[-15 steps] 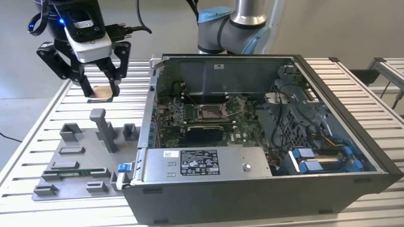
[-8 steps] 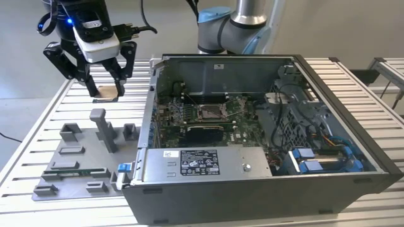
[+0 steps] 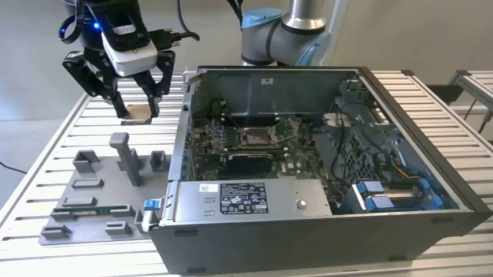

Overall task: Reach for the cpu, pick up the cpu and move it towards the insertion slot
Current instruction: 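Pick up the cpu and move it towards the insertion slot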

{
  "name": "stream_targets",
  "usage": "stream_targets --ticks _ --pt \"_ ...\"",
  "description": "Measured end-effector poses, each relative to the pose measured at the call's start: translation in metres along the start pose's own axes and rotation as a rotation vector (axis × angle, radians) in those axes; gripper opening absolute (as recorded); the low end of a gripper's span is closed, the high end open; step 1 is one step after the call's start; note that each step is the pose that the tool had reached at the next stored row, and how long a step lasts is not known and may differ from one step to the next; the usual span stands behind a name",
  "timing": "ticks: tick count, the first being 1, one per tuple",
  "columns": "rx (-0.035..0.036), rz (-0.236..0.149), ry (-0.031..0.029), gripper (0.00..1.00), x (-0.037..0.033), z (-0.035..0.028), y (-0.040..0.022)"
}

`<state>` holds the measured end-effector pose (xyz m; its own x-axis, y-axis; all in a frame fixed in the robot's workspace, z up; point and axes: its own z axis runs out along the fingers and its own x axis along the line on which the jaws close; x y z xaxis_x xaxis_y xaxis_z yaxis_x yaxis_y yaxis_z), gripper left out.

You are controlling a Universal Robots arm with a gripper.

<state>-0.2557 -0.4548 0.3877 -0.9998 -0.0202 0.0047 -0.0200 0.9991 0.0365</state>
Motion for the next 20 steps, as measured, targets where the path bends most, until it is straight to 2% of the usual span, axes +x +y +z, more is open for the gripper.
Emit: stream_targets --ticks 20 --pt "0.0001 0.000 0.0000 0.00 -0.0313 -0.0002 -0.0006"
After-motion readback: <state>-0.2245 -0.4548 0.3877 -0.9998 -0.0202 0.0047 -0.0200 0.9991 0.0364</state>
